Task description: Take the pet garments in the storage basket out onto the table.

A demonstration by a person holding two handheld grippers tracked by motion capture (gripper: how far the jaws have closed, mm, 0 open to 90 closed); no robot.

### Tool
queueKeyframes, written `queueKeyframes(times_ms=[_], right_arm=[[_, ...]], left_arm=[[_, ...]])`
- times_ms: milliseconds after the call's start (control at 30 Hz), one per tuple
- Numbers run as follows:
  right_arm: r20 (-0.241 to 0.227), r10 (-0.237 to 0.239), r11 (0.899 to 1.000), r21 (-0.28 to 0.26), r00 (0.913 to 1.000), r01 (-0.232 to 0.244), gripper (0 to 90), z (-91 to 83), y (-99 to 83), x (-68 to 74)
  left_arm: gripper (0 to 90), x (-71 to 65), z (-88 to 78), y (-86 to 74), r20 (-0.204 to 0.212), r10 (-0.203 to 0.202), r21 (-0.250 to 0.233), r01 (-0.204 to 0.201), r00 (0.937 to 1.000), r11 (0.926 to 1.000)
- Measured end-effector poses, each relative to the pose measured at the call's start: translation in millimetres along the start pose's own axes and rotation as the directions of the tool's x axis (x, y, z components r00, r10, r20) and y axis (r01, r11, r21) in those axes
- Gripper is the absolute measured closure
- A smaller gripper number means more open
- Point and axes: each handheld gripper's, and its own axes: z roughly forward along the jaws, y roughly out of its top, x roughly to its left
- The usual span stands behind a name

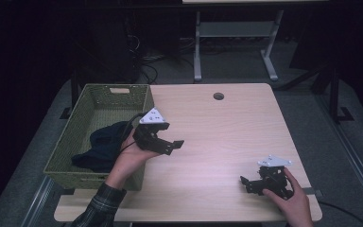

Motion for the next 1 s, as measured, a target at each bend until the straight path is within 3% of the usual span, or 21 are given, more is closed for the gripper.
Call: queueKeyframes(times_ms=[733, 1000], right_arm=[[0.000, 0.002, 1.000, 0.000, 1.0000, -0.002, 0.0, 0.0, 0.0, 0.1], [0.000, 0.003, 1.000, 0.000, 1.0000, -0.003, 0.0, 0.0, 0.0, 0.2]], left_arm=[[14.6, 28.4, -26.1, -11.1, -0.063, -0.033, -0.023, 0.031, 0.9975, 0.9993], [14.6, 40.9, -35.6, -18.9, -0.089, -0.062, -0.034, 0.059, 0.9941, 0.9976]])
